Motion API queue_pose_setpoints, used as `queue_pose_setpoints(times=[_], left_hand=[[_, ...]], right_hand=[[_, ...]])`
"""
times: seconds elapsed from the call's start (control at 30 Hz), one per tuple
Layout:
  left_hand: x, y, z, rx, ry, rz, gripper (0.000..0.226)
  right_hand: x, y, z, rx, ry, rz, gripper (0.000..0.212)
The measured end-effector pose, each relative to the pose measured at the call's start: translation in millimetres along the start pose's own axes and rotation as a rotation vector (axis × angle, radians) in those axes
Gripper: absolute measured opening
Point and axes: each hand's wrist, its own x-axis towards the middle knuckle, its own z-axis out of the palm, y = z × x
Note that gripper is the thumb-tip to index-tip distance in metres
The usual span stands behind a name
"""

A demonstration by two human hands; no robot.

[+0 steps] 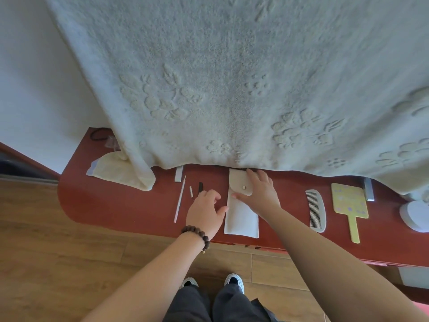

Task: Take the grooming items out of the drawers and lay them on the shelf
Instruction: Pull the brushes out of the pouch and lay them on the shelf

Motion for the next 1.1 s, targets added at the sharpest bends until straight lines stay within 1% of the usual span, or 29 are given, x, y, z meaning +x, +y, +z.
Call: queue_pose_setpoints(times=[0.1,0.2,0.37,0.43,0.47,0.53,0.6,0.67,0.73,0.8,0.87,0.93,1.03,1.1], left_hand=[[-4,3,4,-0.026,-0.003,-0.014,0.032],[-7,12,9,-0.123,-0.031,-0.037,0.040],[-9,32,24,-0.218,-0.161,-0.100,0.074],[-9,39,30,-0.289,-0.190,-0.143,0.083],[-10,42,33,-0.358,-0.201,-0.159,0.081],[-14,46,38,-0.507,-0.226,-0.179,0.067],[-18,48,40,-0.593,-0.248,-0.192,0.053],[-22,50,39,-0.637,-0.247,-0.189,0.047],[-25,54,32,-0.685,-0.240,-0.181,0.044],[-28,56,23,-0.780,-0.266,-0.185,0.042],[-32,56,13,-0.889,-0.322,-0.194,0.042],[-36,55,2,-0.968,-0.373,-0.196,0.046],[-47,53,-11,-0.963,-0.397,-0.153,0.046],[-57,49,-17,-0.933,-0.403,-0.126,0.044]], right_hand=[[0,2,-3,0.033,0.051,-0.019,0.079],[-5,7,-6,0.051,0.081,-0.025,0.064],[-23,20,-7,0.109,0.095,-0.044,0.058],[-33,24,-8,0.171,0.132,-0.043,0.056],[-37,25,-10,0.205,0.159,-0.048,0.055],[-47,26,-14,0.253,0.207,-0.058,0.052],[-56,26,-20,0.268,0.236,-0.072,0.051],[-64,27,-26,0.260,0.266,-0.107,0.050],[-73,30,-32,0.227,0.289,-0.178,0.049],[-81,32,-38,0.176,0.300,-0.278,0.046],[-89,33,-43,0.142,0.336,-0.405,0.038],[-95,31,-47,0.094,0.414,-0.543,0.029],[-105,24,-50,0.001,0.543,-0.697,0.024],[-117,15,-53,0.006,0.572,-0.688,0.023]])
